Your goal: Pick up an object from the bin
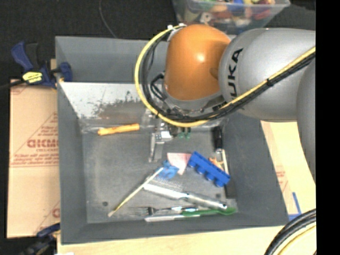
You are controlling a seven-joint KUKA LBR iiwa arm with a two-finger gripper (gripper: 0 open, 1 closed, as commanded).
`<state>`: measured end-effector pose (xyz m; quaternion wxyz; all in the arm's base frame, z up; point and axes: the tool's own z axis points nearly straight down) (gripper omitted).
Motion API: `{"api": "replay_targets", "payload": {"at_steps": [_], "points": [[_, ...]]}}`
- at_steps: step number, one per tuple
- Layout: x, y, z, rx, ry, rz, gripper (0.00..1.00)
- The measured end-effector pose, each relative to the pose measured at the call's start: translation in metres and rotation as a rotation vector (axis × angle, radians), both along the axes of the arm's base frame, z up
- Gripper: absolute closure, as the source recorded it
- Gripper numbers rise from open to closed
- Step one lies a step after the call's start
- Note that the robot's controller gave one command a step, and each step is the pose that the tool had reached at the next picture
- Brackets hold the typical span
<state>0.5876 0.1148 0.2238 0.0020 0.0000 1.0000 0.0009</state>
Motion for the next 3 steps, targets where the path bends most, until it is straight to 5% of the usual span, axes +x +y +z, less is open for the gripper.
{"api": "replay_targets", "payload": {"at_steps": [1, 2, 3], "points": [[-0.01, -0.053, -0.1, -0.002, -0.002, 0.222, 0.0], [-0.014, -0.09, -0.065, -0.001, -0.01, 0.2, 0.0], [-0.011, -0.05, -0.117, -0.002, 0.001, 0.483, 0.0]]}}
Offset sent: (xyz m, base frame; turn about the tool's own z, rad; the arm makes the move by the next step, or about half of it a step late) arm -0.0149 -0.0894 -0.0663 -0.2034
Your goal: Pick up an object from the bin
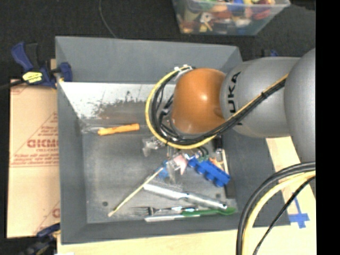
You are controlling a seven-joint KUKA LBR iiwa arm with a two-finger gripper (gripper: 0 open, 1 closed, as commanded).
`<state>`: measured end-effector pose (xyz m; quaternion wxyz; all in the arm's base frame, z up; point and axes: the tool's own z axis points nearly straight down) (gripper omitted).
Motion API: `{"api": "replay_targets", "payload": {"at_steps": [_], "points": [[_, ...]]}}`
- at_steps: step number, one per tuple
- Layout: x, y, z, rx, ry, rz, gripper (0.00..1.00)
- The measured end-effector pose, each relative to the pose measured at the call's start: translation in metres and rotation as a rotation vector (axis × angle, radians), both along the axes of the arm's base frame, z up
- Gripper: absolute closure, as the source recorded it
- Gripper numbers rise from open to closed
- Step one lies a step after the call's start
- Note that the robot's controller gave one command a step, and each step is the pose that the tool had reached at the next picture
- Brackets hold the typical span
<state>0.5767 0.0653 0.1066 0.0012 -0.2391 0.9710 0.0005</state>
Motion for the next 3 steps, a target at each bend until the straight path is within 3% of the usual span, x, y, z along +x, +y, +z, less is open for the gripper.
{"api": "replay_targets", "payload": {"at_steps": [1, 2, 3], "points": [[0.014, -0.045, -0.036, -0.004, -0.02, 0.229, 0.0], [-0.004, 0.003, -0.035, 0.002, -0.005, 0.176, 1.0], [-0.004, 0.003, -0.035, 0.002, -0.005, 0.175, 1.0]]}}
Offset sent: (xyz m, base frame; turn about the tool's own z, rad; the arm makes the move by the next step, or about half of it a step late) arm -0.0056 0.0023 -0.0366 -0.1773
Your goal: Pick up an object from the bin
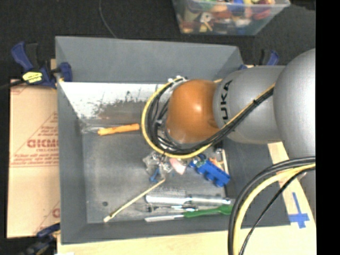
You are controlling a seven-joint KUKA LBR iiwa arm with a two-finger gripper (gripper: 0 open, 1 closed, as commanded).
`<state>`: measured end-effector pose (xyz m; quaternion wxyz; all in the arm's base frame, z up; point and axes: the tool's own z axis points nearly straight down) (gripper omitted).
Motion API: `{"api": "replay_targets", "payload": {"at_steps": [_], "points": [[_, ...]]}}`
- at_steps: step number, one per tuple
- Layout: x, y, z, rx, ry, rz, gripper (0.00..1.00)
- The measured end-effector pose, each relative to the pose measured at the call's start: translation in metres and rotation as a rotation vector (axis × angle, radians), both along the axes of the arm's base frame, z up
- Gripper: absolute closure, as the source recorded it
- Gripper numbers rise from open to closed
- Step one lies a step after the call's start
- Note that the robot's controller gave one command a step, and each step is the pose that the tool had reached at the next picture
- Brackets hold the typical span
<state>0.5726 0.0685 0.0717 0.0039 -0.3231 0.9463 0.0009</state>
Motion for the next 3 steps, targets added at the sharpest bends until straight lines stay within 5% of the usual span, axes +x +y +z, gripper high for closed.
{"api": "replay_targets", "payload": {"at_steps": [1, 3], "points": [[-0.001, 0.0, 0.008, 0.0, 0.0, -0.001, 1.0], [-0.001, -0.001, 0.095, 0.0, 0.003, -0.005, 1.0]]}}
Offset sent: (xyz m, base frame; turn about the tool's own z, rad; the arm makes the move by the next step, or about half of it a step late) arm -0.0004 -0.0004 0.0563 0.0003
